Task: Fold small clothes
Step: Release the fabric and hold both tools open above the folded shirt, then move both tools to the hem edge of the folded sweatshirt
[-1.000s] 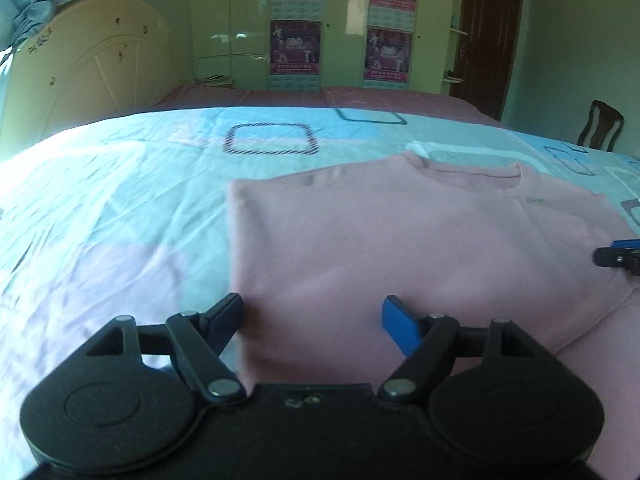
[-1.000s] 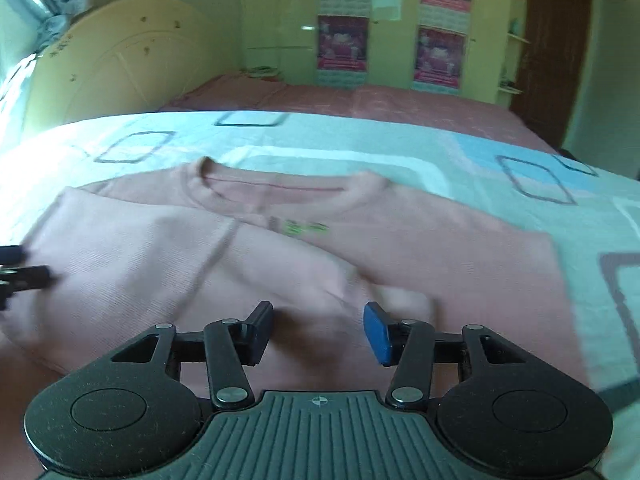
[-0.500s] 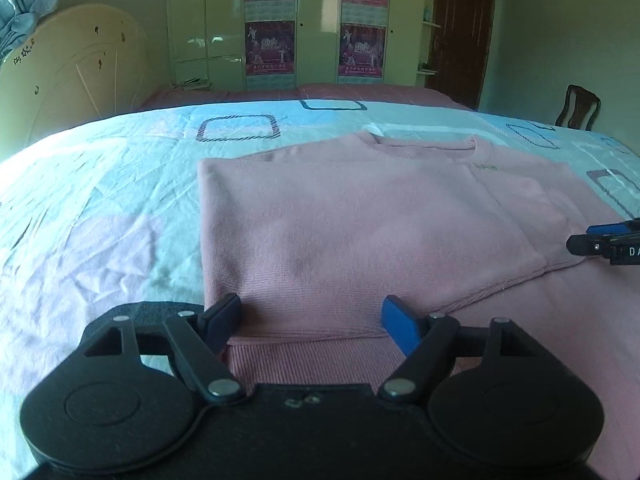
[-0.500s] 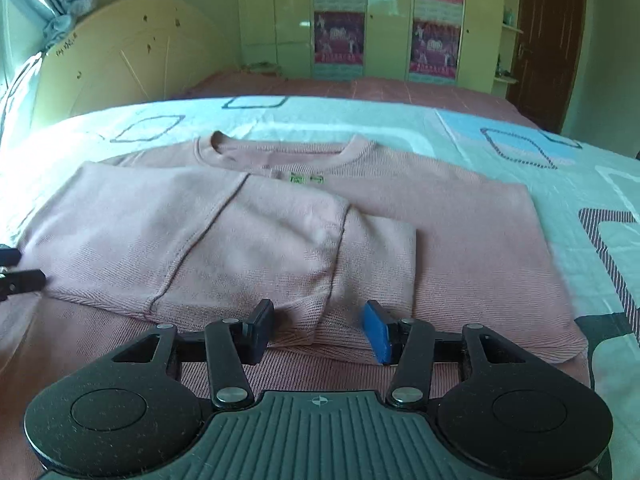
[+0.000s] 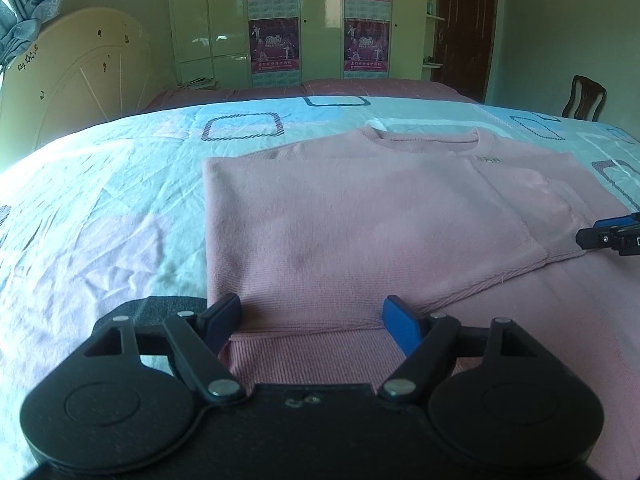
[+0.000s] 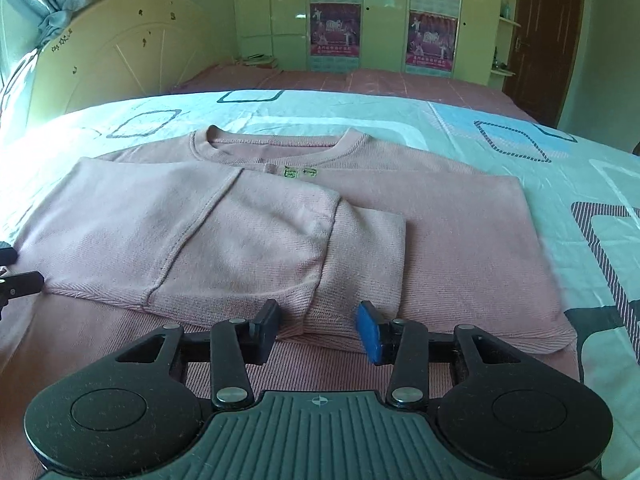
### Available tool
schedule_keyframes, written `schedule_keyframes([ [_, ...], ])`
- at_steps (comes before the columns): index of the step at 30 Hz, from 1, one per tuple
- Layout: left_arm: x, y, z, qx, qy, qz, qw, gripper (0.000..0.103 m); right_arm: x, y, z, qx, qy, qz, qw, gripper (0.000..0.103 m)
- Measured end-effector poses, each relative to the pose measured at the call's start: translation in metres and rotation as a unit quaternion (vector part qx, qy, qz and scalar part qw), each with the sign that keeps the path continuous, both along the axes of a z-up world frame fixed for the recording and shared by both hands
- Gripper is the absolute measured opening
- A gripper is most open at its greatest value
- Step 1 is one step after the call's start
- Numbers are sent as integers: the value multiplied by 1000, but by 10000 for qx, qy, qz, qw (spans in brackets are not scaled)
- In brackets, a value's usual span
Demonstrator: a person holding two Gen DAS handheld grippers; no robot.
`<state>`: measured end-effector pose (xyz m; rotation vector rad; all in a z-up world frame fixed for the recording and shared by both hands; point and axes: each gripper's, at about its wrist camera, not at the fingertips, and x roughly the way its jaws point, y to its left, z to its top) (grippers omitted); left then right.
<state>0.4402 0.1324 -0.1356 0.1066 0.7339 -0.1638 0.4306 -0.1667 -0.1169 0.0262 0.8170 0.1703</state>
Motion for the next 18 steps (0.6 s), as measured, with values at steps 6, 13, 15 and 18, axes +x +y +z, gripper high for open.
schedule_keyframes([
  [6, -18, -11, 7, 267, 123, 16, 9996, 87, -26, -14, 27, 259, -202, 70, 9994, 42],
  [13, -63, -15, 15, 412, 64, 151, 9990, 92, -74, -62, 38, 483, -191, -92, 9986, 42],
  [15, -78, -14, 18, 435, 44, 204, 9988, 92, -89, -80, 37, 601, -109, -209, 9979, 42],
  [18, -104, -12, 22, 471, 60, 303, 9984, 92, -116, -108, 35, 713, -24, -376, 9967, 42],
])
